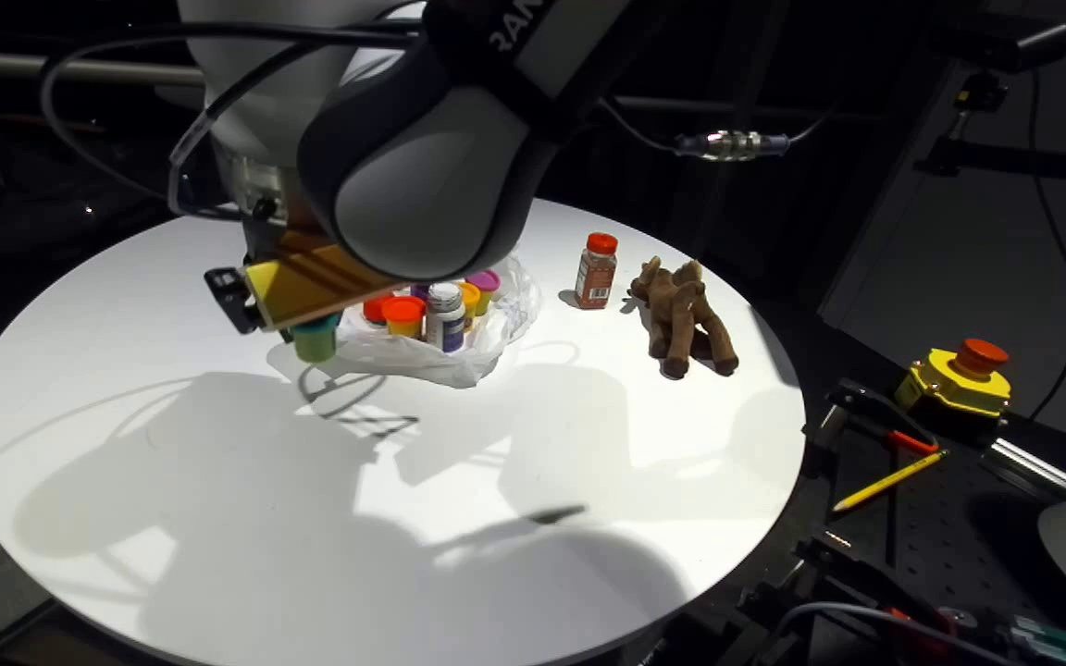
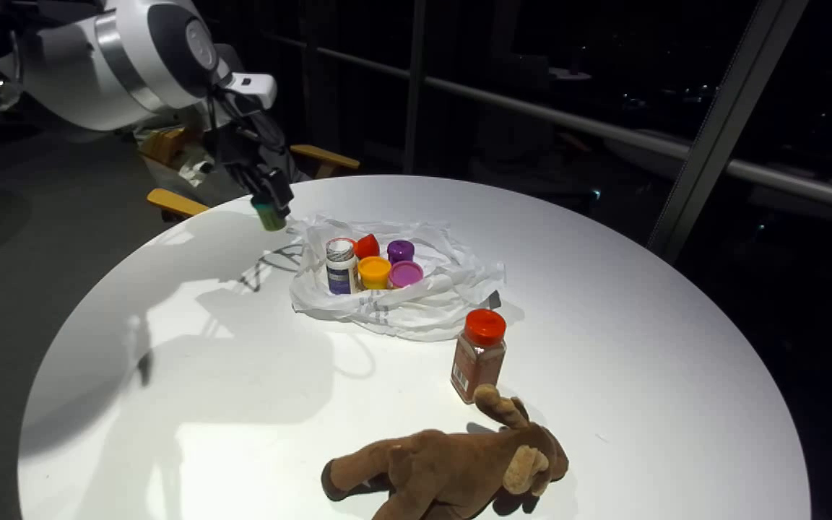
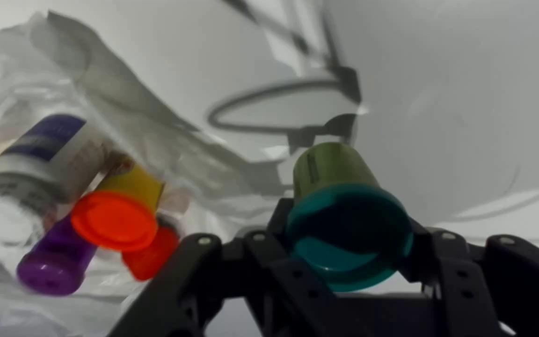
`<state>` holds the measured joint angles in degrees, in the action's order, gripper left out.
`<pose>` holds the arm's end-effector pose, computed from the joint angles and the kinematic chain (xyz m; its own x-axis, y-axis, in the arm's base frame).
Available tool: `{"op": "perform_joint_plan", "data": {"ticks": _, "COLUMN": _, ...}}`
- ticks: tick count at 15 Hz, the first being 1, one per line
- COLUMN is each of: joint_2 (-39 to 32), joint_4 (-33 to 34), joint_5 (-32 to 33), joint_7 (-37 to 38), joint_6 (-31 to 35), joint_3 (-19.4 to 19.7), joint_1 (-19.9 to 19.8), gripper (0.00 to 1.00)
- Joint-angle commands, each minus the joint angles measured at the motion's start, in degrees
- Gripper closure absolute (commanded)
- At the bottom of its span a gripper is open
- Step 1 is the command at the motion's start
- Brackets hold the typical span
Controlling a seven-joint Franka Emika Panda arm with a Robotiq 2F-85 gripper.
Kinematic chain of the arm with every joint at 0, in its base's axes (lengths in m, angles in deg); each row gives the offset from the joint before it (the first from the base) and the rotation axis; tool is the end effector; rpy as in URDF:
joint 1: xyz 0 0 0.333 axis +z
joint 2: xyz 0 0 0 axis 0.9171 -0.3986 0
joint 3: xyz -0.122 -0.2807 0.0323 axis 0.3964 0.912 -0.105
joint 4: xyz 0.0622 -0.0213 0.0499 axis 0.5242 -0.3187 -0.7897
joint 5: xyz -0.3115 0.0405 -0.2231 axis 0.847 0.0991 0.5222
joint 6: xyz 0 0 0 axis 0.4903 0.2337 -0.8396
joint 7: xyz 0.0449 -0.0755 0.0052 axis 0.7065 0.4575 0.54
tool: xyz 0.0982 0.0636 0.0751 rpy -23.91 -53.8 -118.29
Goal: Put the objects on the table into the plastic bag.
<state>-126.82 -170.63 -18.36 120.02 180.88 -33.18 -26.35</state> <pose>0.6234 0.2608 0.1475 0.9055 -0.1551 0.3950 -0.2034 -0.9756 0.0831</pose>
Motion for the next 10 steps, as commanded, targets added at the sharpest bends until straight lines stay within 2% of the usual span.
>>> {"op": "perform_joint_plan", "data": {"ticks": 1, "joint_2": -0.21, "joint_4": 4.48, "joint_5": 3.36, "joint_7": 5.74, "joint_6": -3.07, "joint_3": 8.03, "joint_1": 0.27, "gripper": 0.78}}
{"op": "perform_joint_plan", "data": {"ticks": 3, "joint_2": -1.73, "joint_4": 7.26, "joint_5": 3.52, "joint_7": 6.72, "joint_6": -4.43, "joint_3": 9.66, "joint_1": -2.83, "gripper": 0.78}}
{"op": "perform_joint_plan", "data": {"ticks": 5, "joint_2": -2.08, "joint_4": 8.93, "joint_5": 2.39, "joint_7": 6.0, "joint_6": -5.61, "joint_3": 8.67, "joint_1": -7.38, "gripper": 0.78}}
{"op": "perform_joint_plan", "data": {"ticks": 10, "joint_2": -4.1, "joint_4": 12.91, "joint_5": 0.05, "joint_7": 3.27, "joint_6": -7.76, "joint_3": 2.73, "joint_1": -19.72, "gripper": 0.78}}
